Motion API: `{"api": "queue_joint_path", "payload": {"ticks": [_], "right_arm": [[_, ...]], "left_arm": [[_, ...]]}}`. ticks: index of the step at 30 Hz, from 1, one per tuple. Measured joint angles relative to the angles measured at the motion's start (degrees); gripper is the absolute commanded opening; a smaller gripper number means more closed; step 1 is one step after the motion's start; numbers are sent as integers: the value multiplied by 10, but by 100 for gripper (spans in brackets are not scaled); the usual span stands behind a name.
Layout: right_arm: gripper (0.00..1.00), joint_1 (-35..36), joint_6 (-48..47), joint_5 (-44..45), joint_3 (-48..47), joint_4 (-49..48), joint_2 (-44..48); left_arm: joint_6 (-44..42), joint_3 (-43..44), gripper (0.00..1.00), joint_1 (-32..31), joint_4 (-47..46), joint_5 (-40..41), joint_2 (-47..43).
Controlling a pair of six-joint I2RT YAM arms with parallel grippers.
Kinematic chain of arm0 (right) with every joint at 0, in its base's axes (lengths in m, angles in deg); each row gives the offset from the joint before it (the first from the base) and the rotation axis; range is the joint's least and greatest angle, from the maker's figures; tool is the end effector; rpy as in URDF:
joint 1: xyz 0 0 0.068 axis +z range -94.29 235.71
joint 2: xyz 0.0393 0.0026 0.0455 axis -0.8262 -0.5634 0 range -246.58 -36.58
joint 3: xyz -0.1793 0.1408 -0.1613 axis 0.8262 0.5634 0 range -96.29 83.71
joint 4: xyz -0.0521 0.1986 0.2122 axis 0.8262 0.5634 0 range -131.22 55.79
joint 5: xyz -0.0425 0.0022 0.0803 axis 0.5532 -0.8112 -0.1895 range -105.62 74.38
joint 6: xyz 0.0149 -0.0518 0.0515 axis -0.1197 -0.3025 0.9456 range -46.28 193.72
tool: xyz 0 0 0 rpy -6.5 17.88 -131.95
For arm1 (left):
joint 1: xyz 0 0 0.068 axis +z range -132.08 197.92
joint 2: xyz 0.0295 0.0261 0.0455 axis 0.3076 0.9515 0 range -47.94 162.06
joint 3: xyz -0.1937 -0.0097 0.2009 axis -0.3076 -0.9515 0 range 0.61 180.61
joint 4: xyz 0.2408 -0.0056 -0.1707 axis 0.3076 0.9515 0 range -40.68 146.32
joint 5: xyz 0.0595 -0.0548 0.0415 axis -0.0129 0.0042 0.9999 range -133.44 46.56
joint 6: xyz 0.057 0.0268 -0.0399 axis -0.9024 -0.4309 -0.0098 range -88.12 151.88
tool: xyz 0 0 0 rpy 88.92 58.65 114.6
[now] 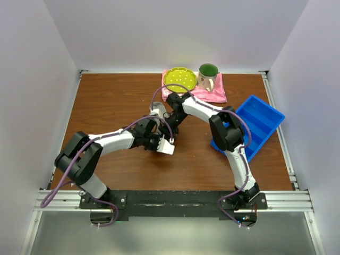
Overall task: Roll the socks
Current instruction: Roll the sock at the center of the board.
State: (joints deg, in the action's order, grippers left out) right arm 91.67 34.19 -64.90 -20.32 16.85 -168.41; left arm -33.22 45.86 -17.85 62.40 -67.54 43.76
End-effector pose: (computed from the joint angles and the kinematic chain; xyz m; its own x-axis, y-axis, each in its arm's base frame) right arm 0.3648 0.3234 0.1228 -0.3507 -0.7674 -0.5367 -0.8434 0.0098 0.5371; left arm 0.2540 -0.2145 0.1088 0.3419 0.7741 -0.5328 0.9297 -0.1960 0.3118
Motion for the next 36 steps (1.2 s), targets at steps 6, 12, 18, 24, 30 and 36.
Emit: {"api": "queue_joint_path", "payload": {"ticks": [6, 12, 18, 24, 30, 36], "right_arm": [[93, -52, -5, 64, 2, 2, 83], [93, -105, 18, 144, 130, -68, 267], [93, -120, 32, 229, 300, -156, 449], [89, -120, 32, 296, 436, -210, 592], [88, -104, 15, 328, 524, -247, 711], [87, -23, -4, 362, 553, -270, 720]], "left_arm": [[1, 26, 0, 0, 75, -19, 3], [21, 92, 0, 0, 173, -58, 45], [43, 178, 0, 0, 269, -110, 114], [50, 259, 0, 0, 361, -165, 188], [67, 344, 0, 7, 447, -209, 266], [86, 388, 1, 10, 492, -229, 306]]}}
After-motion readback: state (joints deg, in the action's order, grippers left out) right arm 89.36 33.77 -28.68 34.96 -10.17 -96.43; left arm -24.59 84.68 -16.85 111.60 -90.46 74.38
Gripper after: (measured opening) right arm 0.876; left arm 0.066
